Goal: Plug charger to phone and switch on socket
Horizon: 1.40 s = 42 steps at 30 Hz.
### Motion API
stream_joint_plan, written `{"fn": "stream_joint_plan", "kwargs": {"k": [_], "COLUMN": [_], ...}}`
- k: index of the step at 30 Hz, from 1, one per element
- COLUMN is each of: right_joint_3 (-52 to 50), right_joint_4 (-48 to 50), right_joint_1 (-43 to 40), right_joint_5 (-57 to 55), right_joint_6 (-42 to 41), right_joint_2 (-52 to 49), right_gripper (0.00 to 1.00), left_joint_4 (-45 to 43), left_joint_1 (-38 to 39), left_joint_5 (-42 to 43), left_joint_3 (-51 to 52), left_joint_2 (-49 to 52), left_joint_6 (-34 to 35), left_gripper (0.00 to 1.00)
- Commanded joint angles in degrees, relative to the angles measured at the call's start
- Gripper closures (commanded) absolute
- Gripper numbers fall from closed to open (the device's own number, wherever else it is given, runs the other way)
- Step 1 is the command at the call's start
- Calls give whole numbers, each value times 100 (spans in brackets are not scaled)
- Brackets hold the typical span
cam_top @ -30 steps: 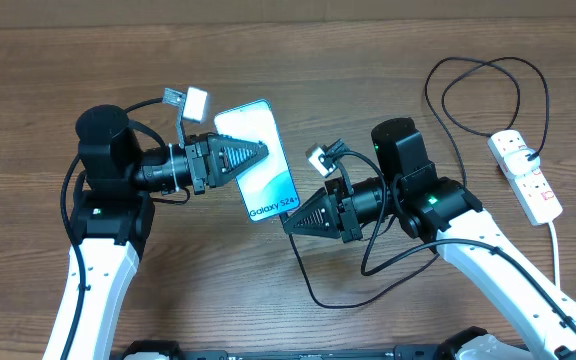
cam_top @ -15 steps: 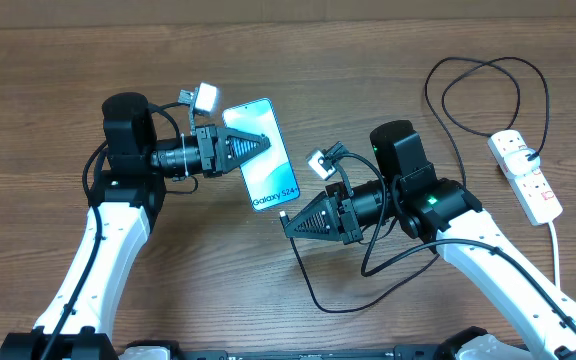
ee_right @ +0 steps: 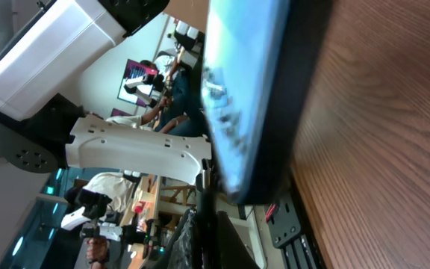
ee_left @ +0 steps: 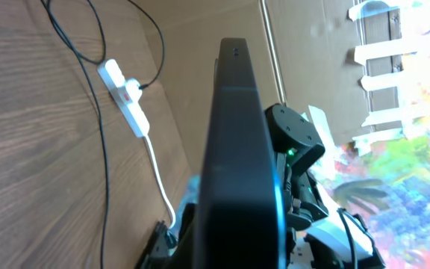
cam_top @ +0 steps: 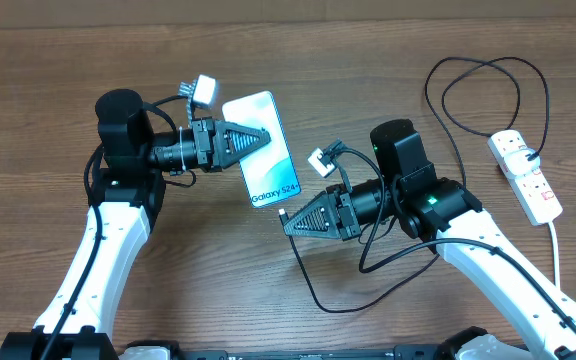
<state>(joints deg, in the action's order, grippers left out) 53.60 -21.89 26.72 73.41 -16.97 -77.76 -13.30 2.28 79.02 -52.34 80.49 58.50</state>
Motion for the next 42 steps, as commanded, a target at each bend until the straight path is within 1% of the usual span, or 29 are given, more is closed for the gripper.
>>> {"fn": "stream_joint_plan", "kwargs": {"k": [1,11,22,27,34,42], "right_joint_3": [105,105,105,107,107,107], "right_joint_4": [57,164,269,448,417,514], "right_joint_1": [22,22,22,22,22,22], "right_joint_5": [-44,-39,-17,286,645,586], "right_joint_6": [-85,-116,-258,-256,-256,-258], "right_joint_2": [26,-20,-315,-328,-328,-328], "right_gripper": [96,96,96,96,96,96], "left_joint_4": [-48,-50,-52,-50,-52,-50], "left_joint_1": [33,37,37,37,37,37], "left_joint_5": [310,289,262,223,136,136], "left_joint_3": [-140,-140,-140,-140,-140,-140], "left_joint_2": [-46,-46,-46,-46,-46,-46], "left_joint_6": [133,131,127,11,-101,-107], "left_gripper": [96,96,96,96,96,96]}}
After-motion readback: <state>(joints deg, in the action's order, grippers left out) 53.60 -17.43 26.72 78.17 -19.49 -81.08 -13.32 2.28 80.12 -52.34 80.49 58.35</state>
